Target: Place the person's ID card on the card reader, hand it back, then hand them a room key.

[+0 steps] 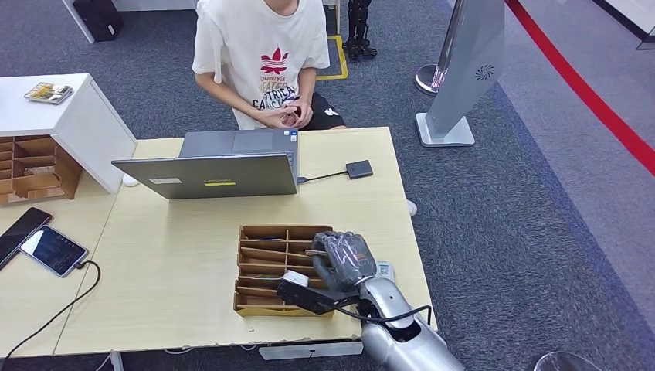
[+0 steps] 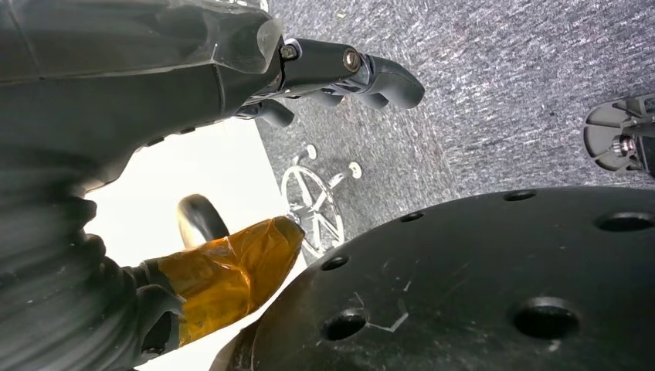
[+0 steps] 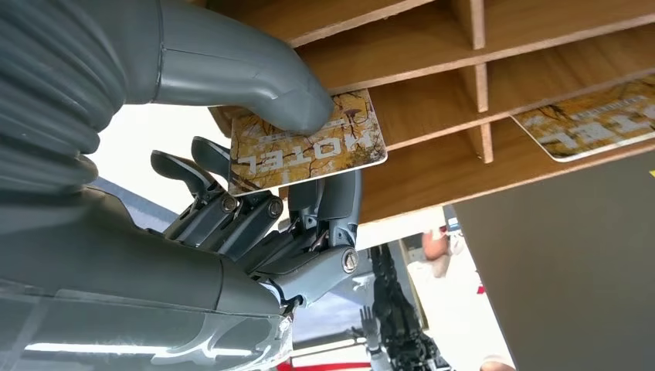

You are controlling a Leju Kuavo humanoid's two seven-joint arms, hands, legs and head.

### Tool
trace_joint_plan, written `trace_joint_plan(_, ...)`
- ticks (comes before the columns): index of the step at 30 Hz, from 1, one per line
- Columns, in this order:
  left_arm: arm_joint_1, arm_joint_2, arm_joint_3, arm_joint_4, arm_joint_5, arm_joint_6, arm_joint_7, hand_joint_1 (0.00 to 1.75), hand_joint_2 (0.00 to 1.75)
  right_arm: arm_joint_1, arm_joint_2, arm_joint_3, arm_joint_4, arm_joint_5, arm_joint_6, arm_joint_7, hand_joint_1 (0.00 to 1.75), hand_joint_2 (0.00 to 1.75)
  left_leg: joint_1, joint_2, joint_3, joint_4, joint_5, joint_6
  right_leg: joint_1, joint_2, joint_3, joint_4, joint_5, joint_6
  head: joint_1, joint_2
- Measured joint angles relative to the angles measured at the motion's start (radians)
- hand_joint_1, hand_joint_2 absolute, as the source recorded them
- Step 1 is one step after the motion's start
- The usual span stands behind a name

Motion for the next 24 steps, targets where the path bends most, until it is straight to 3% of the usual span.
trace_joint_plan(9, 0.0, 0.0, -0.005, 0.0, 0.02, 0.004, -0.008, 0.0, 1.75, 0.018, 0.001, -0.037, -0.138, -0.151, -0.017, -0.081, 1.75, 1.75, 0.0, 0.0, 0.0, 0.0, 0.0, 0.0, 0.0, 0.0, 0.0, 0.0, 0.0, 0.0, 0.0, 0.0)
trace_joint_plan(11, 0.001, -0.001, -0.005, 0.0, 0.028, 0.007, -0.013, 0.0, 1.75, 0.035, 0.001, -0.05, -0.192, -0.279, -0.015, -0.151, 1.75, 1.75, 0.0, 0.0, -0.001, 0.0, 0.0, 0.0, 0.0, 0.0, 0.0, 0.0, 0.0, 0.0, 0.0, 0.0)
trace_joint_plan(14, 0.004, 0.0, -0.005, 0.0, 0.04, 0.015, -0.023, 0.0, 1.75, 0.066, 0.001, -0.081, -0.333, -0.604, 0.041, -0.263, 1.75, 1.75, 0.0, 0.0, -0.001, 0.0, 0.0, 0.0, 0.0, 0.0, -0.001, 0.0, 0.0, 0.0, 0.0, 0.0)
trace_joint_plan(17, 0.005, 0.0, -0.005, 0.0, 0.043, 0.023, -0.029, 0.0, 1.75, 0.087, 0.0, -0.119, -0.475, -0.857, 0.108, -0.312, 1.75, 1.75, 0.0, 0.0, -0.001, 0.0, 0.0, 0.0, 0.0, 0.0, -0.001, 0.0, 0.0, 0.0, 0.0, 0.0)
trace_joint_plan(20, 0.005, 0.0, -0.005, 0.0, 0.041, 0.026, -0.03, 0.0, 1.75, 0.096, -0.002, -0.153, -0.571, -0.948, 0.143, -0.326, 1.75, 1.75, 0.0, 0.0, -0.001, 0.0, 0.0, 0.0, 0.0, 0.0, -0.001, 0.0, 0.0, 0.0, 0.0, 0.0)
trace_joint_plan(24, 0.004, 0.002, -0.006, 0.0, 0.018, 0.028, -0.029, 0.0, 1.75, 0.079, -0.004, -0.167, -0.609, -0.946, 0.162, -0.323, 1.75, 1.75, 0.0, 0.0, -0.001, 0.0, 0.0, 0.0, 0.0, 0.0, -0.001, 0.0, 0.001, 0.0, 0.0, 0.0)
